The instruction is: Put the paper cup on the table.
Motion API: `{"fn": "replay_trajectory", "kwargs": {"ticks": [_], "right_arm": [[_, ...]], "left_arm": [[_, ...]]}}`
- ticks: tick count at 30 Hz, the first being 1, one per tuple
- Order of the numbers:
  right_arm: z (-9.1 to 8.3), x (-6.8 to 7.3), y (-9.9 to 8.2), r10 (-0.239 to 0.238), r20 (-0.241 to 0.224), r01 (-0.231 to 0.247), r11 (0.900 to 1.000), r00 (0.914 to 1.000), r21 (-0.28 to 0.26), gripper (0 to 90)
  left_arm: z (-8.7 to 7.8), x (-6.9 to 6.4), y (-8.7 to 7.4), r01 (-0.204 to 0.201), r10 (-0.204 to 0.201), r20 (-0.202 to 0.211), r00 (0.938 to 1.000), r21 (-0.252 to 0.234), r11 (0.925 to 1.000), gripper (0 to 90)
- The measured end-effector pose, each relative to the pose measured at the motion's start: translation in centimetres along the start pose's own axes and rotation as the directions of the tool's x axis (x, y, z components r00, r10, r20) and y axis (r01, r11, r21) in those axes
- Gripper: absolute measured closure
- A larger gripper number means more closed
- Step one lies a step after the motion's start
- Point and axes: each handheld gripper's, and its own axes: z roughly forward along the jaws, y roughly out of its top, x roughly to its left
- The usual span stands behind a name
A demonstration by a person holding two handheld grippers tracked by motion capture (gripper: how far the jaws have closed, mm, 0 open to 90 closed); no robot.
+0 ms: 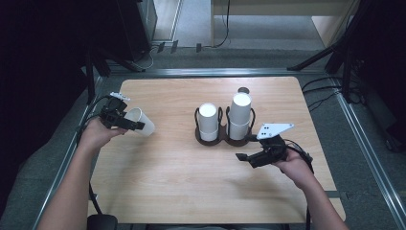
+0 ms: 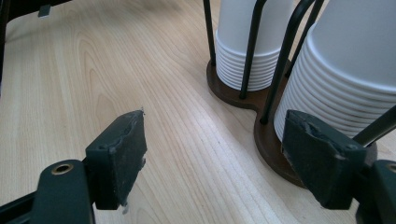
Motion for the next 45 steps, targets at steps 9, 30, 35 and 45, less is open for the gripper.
{"fn": "replay_trajectory", "kwargs": {"ticks": [9, 30, 35, 45], "right_arm": [[0.1, -0.1, -0.1, -0.003, 0.002, 0.003, 1.0000, 1.0000, 0.005, 22.3], [0.0, -0.3, -0.3, 0.005, 0.014, -0.005, 1.0000, 0.9999, 0.003, 22.3], [0.0, -0.2, -0.2, 0.000, 0.011, 0.000, 1.0000, 0.9999, 0.005, 22.4], [0.0, -0.3, -0.2, -0.002, 0.010, 0.002, 1.0000, 0.9999, 0.005, 22.4]], "left_arm": [[0.9, 0.4, 0.4, 0.014, -0.012, -0.035, 0.9993, 0.061, 0.9981, 20.2], [3.4, -0.1, 1.4, 0.004, 0.021, -0.135, 0.9906, 0.178, 0.9840, 18.8], [3.5, 0.0, 1.5, 0.019, 0.006, -0.136, 0.9907, 0.186, 0.9824, 18.1], [4.0, 0.1, 1.2, 0.049, -0.024, -0.129, 0.9914, 0.196, 0.9794, 12.0]]}}
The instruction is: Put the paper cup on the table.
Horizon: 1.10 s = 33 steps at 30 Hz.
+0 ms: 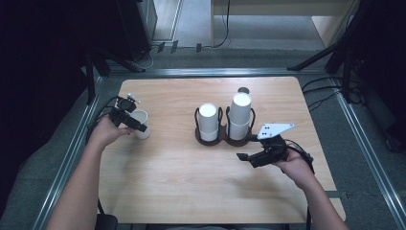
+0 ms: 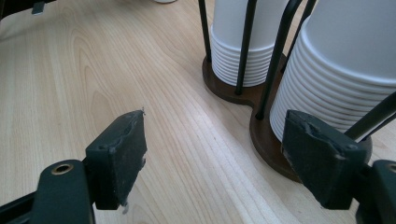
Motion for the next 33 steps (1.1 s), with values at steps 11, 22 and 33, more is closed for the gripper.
{"fn": "replay_trajectory", "kwargs": {"ticks": [11, 22, 33], "right_arm": [[0.0, 0.0, -0.1, -0.004, 0.006, 0.004, 1.0000, 1.0000, 0.009, 22.4], [0.0, -0.1, -0.1, -0.002, 0.007, 0.002, 0.9999, 1.0000, 0.011, 22.3], [0.2, 0.1, -0.2, -0.003, 0.002, 0.003, 0.9997, 1.0000, 0.026, 22.3]], "left_arm": [[0.4, 0.1, -0.2, 0.029, -0.029, 0.020, 0.9994, -0.019, 0.9994, 7.0], [-0.3, 0.5, -0.5, 0.065, -0.063, 0.033, 0.9975, -0.053, 0.9965, 0.7], [-1.5, 0.8, -0.9, 0.083, -0.078, 0.054, 0.9954, -0.099, 0.9916, 0.0]]}}
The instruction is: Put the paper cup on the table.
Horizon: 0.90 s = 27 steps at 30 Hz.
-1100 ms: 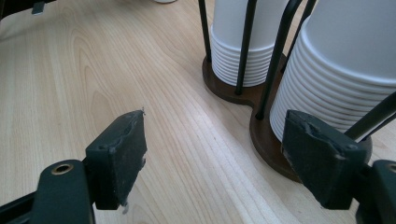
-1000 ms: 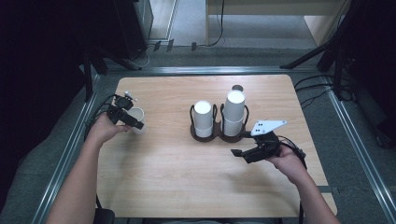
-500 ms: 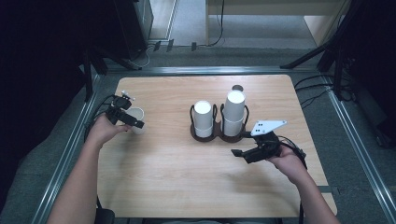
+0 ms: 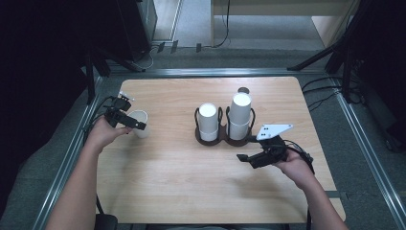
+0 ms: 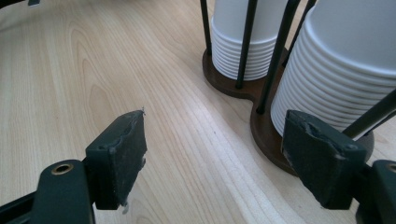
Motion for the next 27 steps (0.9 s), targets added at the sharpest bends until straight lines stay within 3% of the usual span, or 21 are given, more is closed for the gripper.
{"fn": "replay_trajectory", "kwargs": {"ticks": [7, 15, 27], "right_arm": [[0.0, 0.0, 0.0, -0.005, 0.001, 0.005, 1.0000, 1.0000, 0.001, 22.4], [0.1, 0.1, 0.0, -0.009, 0.002, 0.009, 0.9999, 1.0000, 0.009, 22.4], [0.2, 0.1, -0.1, -0.013, 0.003, 0.013, 0.9998, 0.9999, 0.013, 22.4]], "left_arm": [[-0.8, 0.0, -0.1, 0.013, -0.013, 0.008, 0.9999, -0.031, 0.9994, 0.0], [-2.5, 0.3, -0.2, 0.029, -0.025, 0.054, 0.9982, -0.072, 0.9970, 0.0], [-6.0, -0.2, 0.4, 0.008, 0.001, 0.058, 0.9983, -0.150, 0.9886, 0.0]]}}
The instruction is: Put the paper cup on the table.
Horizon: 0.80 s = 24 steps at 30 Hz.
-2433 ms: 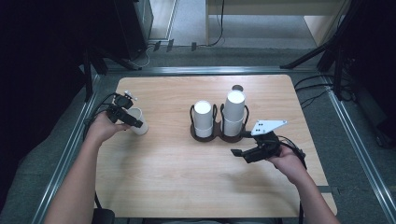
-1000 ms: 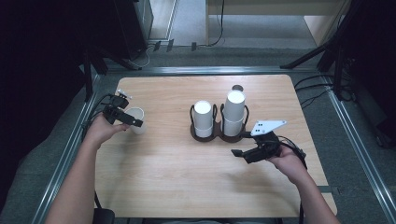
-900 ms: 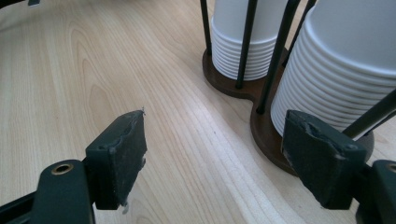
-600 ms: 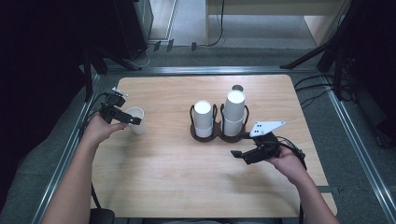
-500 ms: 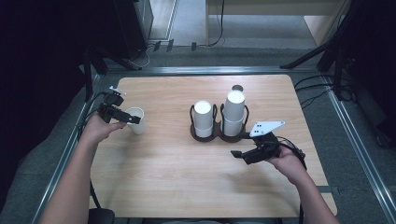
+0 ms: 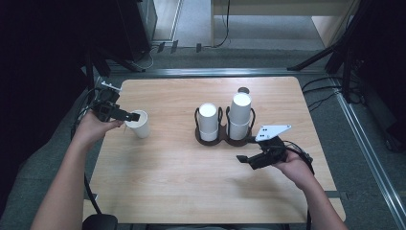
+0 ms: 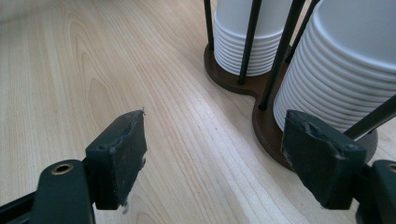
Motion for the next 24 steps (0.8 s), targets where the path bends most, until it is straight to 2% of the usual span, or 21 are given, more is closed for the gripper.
{"fn": "replay_trajectory", "kwargs": {"ticks": [4, 8, 16, 18, 24], "right_arm": [[-0.1, 0.2, 0.0, -0.002, 0.002, 0.002, 1.0000, 1.0000, 0.000, 22.4], [-0.1, 0.1, -0.1, 0.000, 0.001, 0.000, 1.0000, 1.0000, 0.001, 22.4], [-0.2, 0.1, -0.2, 0.003, 0.003, -0.003, 1.0000, 1.0000, 0.000, 22.4], [-0.3, 0.1, -0.2, 0.005, 0.003, -0.005, 1.0000, 1.0000, -0.003, 22.3], [-0.3, 0.0, -0.2, 0.007, 0.003, -0.007, 1.0000, 1.0000, -0.003, 22.3]], "left_arm": [[-0.6, -0.7, 0.3, -0.014, 0.014, 0.013, 0.9998, -0.022, 0.9997, 0.0], [-1.0, -1.8, 0.8, -0.048, 0.049, 0.031, 0.9983, -0.038, 0.9981, 0.0], [-0.8, -4.6, 1.4, -0.116, 0.120, 0.066, 0.9906, -0.057, 0.9916, 0.0], [-0.6, -5.2, 1.3, -0.138, 0.142, 0.056, 0.9883, -0.066, 0.9883, 0.0], [-0.2, -6.7, 1.1, -0.140, 0.146, 0.080, 0.9860, -0.081, 0.9869, 0.0]]}}
